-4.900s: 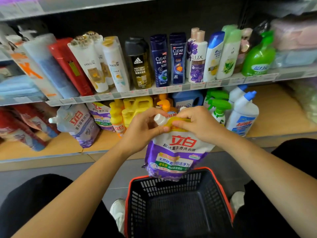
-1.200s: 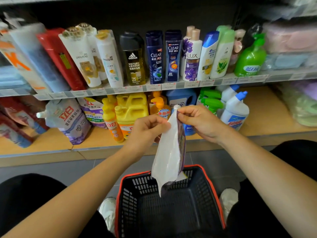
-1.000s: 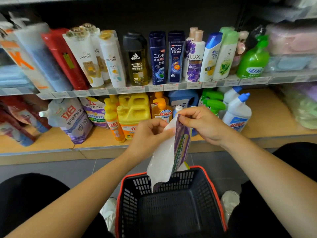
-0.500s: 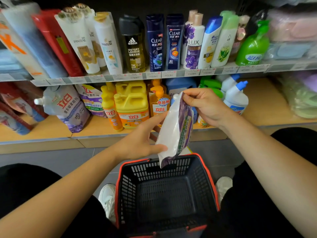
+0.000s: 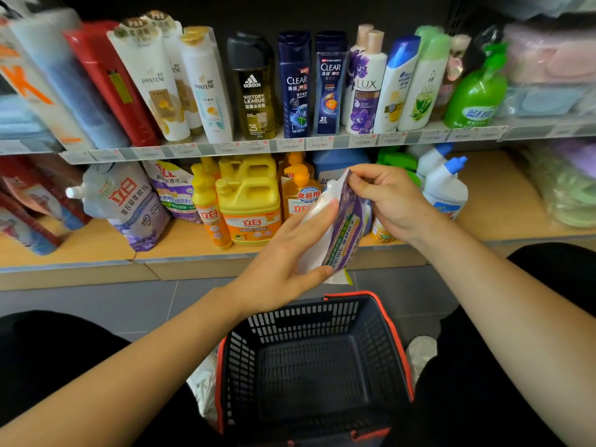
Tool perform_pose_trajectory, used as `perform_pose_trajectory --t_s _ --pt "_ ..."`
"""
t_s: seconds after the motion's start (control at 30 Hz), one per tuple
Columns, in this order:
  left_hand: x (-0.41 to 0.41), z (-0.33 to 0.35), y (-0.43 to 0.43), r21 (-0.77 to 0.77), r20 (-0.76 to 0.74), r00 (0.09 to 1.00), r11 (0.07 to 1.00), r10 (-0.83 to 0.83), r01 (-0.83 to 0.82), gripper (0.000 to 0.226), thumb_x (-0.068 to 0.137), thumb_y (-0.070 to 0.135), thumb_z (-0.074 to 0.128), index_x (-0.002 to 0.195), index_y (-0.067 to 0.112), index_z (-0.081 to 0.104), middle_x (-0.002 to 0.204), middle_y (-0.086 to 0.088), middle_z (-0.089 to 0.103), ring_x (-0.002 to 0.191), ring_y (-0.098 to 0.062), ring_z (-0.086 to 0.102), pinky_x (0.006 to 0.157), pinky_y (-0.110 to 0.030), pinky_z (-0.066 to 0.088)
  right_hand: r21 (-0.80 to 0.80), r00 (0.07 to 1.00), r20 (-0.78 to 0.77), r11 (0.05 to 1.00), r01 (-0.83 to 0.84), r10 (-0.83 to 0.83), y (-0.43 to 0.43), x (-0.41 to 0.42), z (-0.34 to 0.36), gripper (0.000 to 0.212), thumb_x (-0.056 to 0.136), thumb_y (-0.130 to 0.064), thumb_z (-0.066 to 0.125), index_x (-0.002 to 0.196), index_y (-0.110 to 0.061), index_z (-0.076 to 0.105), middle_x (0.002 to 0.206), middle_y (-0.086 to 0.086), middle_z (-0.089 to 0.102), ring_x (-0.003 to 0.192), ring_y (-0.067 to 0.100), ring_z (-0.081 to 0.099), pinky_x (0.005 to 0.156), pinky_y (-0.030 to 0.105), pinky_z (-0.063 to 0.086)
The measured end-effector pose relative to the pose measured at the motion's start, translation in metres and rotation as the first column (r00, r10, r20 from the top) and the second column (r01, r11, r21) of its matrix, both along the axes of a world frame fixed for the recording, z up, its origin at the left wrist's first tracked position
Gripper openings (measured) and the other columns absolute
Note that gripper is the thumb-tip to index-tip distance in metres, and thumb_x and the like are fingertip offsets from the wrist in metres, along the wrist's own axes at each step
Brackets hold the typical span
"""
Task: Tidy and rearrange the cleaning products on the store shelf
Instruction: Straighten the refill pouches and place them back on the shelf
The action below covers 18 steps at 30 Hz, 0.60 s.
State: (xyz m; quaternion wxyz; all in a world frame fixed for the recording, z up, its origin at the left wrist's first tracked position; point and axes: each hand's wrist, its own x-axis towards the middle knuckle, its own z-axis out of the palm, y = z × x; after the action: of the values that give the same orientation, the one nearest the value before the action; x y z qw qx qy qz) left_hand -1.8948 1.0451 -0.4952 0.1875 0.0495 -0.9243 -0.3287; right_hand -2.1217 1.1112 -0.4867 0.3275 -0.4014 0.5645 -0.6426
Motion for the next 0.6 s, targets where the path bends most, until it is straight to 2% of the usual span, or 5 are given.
perform_pose_trajectory --t_s 0.07,0.2,0.37,0.53,0.6 --pt "0.003 -0.003 -0.001 -0.013 -0.025 1.0 1.0 -0.007 0.007 0.083 0.095 0.027 0.07 0.161 0.017 0.02 0.165 0.011 0.027 0.149 -0.016 0.027 0.12 -0.031 0.028 0.013 1.0 0.002 1.0 0.008 -0.008 -0.001 0.001 -0.003 0.019 0.096 -0.008 0.059 0.099 -0.016 0.075 0.093 0.003 0.076 0.086 0.016 0.07 0.08 0.03 0.057" --pt "0.013 -0.014 -0.005 -0.156 -0.024 1.0 0.988 -0.013 0.009 0.08 0.088 0.022 0.077 0.156 0.013 0.036 0.154 0.004 0.048 0.139 -0.021 0.042 0.111 -0.036 0.041 0.02 0.988 0.127 0.996 0.092 -0.093 -0.003 -0.001 0.0 0.022 0.097 -0.007 0.057 0.095 -0.018 0.076 0.088 -0.001 0.077 0.079 0.01 0.07 0.073 0.025 0.056" --pt "0.021 -0.026 -0.003 -0.149 -0.247 0.965 0.981 0.087 -0.126 0.042 0.083 0.011 0.082 0.123 0.006 0.071 0.127 -0.004 0.07 0.119 -0.012 0.064 0.107 -0.033 0.048 -0.005 0.975 0.174 0.99 0.144 -0.141 -0.001 -0.008 0.01 0.018 0.099 -0.004 0.053 0.104 -0.01 0.07 0.083 -0.004 0.076 0.074 0.004 0.069 0.067 0.018 0.054" --pt "0.032 -0.034 -0.006 -0.011 -0.289 0.923 0.964 0.252 -0.266 0.014 0.083 0.012 0.082 0.096 0.006 0.081 0.099 0.0 0.079 0.092 -0.008 0.075 0.08 -0.034 0.062 -0.009 0.956 0.224 0.98 0.197 -0.19 0.001 -0.014 0.017 0.018 0.099 -0.004 0.054 0.109 -0.006 0.068 0.093 0.006 0.072 0.08 0.01 0.069 0.074 0.023 0.055" --pt "0.031 -0.034 -0.004 0.248 -0.216 0.903 0.915 0.372 -0.317 0.006 0.085 0.018 0.08 0.088 0.013 0.08 0.084 0.004 0.078 0.079 -0.008 0.074 0.073 -0.035 0.062 -0.01 0.951 0.235 0.978 0.207 -0.199 0.001 -0.013 0.017 0.017 0.099 -0.003 0.054 0.106 -0.007 0.069 0.092 0.006 0.073 0.08 0.01 0.069 0.075 0.024 0.056"
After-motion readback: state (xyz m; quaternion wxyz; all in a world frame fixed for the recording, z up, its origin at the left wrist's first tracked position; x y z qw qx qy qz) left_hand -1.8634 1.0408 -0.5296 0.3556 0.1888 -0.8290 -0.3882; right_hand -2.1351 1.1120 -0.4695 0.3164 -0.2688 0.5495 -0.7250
